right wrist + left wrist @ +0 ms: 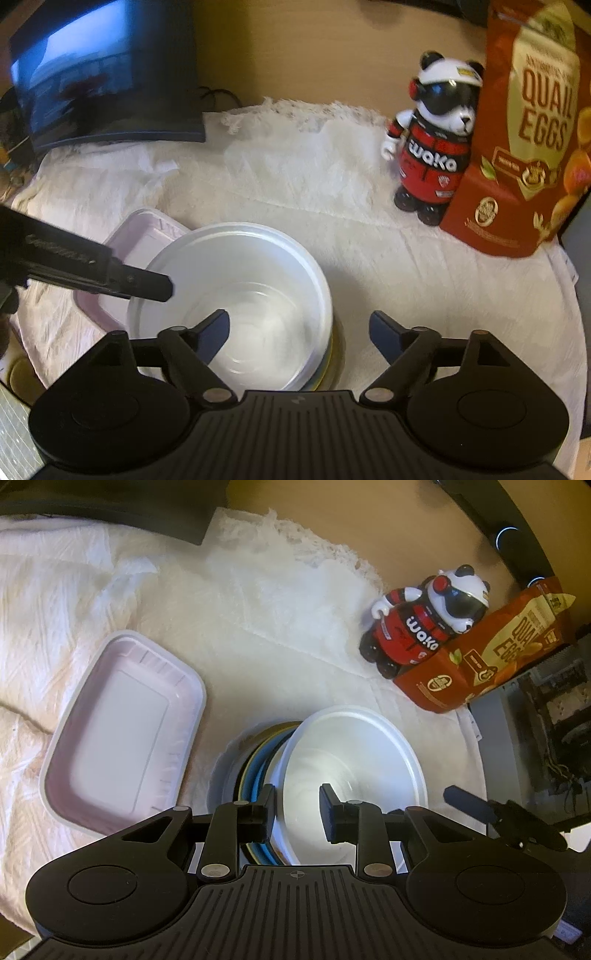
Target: Organize plates and bowls
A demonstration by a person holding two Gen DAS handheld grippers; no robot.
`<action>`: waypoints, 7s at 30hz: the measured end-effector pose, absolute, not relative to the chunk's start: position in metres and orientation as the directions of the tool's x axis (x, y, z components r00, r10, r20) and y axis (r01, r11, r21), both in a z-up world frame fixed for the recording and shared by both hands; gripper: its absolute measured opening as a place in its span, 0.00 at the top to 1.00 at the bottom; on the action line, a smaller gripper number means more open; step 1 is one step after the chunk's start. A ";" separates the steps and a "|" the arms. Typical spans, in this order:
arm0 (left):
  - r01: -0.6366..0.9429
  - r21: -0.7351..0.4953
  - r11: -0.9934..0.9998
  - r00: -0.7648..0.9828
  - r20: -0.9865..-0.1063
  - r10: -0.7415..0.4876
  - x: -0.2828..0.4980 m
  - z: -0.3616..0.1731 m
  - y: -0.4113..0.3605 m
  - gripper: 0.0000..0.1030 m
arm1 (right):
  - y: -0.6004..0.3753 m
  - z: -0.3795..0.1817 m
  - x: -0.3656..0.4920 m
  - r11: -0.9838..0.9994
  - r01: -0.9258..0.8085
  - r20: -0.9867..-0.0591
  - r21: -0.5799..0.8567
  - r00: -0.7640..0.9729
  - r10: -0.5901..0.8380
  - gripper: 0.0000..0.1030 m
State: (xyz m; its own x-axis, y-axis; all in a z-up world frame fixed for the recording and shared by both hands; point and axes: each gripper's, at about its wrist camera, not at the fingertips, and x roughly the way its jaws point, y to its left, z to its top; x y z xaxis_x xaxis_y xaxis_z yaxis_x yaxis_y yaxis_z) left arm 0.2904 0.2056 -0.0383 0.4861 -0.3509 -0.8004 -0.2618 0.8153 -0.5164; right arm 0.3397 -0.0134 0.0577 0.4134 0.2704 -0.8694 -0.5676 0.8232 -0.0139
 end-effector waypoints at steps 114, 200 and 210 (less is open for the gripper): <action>-0.474 -0.480 0.739 0.490 -0.841 -0.232 0.198 -0.091 0.394 0.83 | 0.192 -0.008 0.304 0.773 -0.574 -0.935 0.269 0.038 0.353 0.73; -0.211 -0.517 0.830 0.490 -0.790 -0.368 0.304 -0.012 0.200 0.81 | -0.019 0.068 0.379 0.838 -0.494 -0.892 0.232 0.235 0.386 0.70; -0.221 -0.508 0.832 0.493 -0.795 -0.354 0.307 -0.012 0.200 0.81 | -0.022 0.068 0.381 0.835 -0.488 -0.890 0.253 0.221 0.399 0.70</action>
